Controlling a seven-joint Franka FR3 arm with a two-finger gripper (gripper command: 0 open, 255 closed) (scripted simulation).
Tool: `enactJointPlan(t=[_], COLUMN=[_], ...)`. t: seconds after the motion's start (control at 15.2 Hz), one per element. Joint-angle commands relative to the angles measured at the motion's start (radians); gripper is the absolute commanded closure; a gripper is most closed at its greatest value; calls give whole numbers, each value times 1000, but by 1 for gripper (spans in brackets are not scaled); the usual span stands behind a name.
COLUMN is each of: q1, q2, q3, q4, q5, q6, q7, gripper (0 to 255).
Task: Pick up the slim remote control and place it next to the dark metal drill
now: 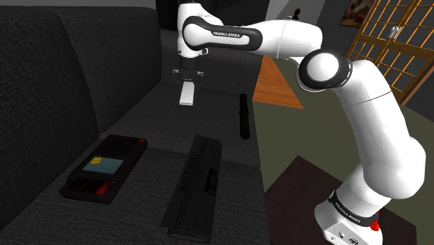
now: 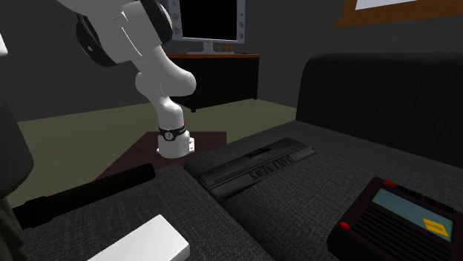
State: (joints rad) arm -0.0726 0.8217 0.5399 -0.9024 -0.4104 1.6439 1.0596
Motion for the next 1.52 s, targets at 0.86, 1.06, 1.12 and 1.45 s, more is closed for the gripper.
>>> enactJointPlan(t=[0.86,1.06,1.12,1.45], q1=[-47,-47,-47,-47], q2=[9,9,9,9], q3=[-5,-5,-5,-5], q4=[-193,-193,-193,-193], q5=[-13,-13,-13,-13], q6=[188,188,188,188], q7=[28,28,28,28], gripper=[255,255,255,0])
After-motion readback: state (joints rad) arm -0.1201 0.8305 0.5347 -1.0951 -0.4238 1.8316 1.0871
